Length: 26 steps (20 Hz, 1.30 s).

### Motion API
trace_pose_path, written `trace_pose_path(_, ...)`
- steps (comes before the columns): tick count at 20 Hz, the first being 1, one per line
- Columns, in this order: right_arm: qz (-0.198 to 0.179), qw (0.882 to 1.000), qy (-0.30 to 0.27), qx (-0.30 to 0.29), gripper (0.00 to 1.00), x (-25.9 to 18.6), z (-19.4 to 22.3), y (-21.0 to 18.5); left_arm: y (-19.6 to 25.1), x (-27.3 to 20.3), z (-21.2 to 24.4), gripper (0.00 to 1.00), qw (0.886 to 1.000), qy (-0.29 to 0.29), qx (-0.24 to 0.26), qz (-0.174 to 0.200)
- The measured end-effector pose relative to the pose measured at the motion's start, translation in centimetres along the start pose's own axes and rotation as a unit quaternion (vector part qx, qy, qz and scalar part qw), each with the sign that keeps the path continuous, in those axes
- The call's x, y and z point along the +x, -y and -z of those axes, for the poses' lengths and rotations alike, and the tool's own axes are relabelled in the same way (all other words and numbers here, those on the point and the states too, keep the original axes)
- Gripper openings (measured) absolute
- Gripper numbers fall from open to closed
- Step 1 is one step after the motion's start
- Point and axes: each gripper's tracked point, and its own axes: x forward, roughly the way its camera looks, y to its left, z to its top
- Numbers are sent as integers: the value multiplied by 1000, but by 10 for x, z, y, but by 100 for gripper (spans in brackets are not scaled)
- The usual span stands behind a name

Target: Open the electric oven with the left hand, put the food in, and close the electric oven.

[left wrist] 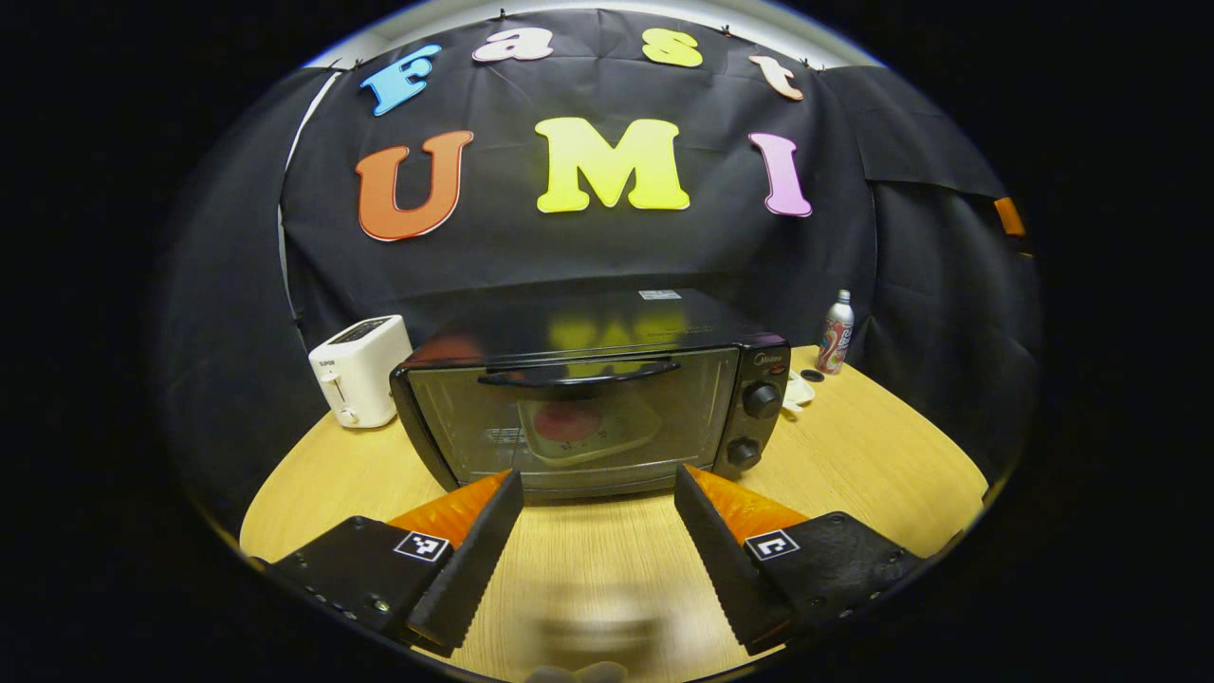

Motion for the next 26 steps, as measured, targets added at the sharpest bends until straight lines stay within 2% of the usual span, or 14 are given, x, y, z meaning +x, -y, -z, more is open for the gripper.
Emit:
trace_pose_path(2, -2, 1000, 2, 1, 100, -1, -2, -3, -1, -7, -7, 97, 1000, 7, 4, -2)
trace_pose_path(5, -7, 1000, 10, -2, 97, -5, -8, -8, -3, -26, -32, 97, 1000, 26, -8, -6)
trace_pose_path(6, -10, 1000, 15, -2, 100, -7, -12, -11, -4, -34, -45, 97, 999, 37, -10, -11)
trace_pose_path(7, -13, 1000, 20, -2, 97, -9, -16, -15, -7, -44, -59, 97, 999, 49, -15, -16)
trace_pose_path(9, -13, 999, 30, -5, 100, -20, -24, -21, -10, -64, -88, 97, 997, 72, -23, -19)
trace_pose_path(15, -22, 997, 75, -13, 97, -39, -43, -34, -23, -142, -167, 97, 989, 144, -21, -41)
trace_pose_path(21, -15, 995, 99, -19, 96, -58, -49, -37, -46, -214, -192, 96, 981, 174, -38, -70)
trace_pose_path(26, -9, 995, 95, -15, 97, -70, -41, -39, -60, -243, -185, 96, 980, 174, -42, -84)
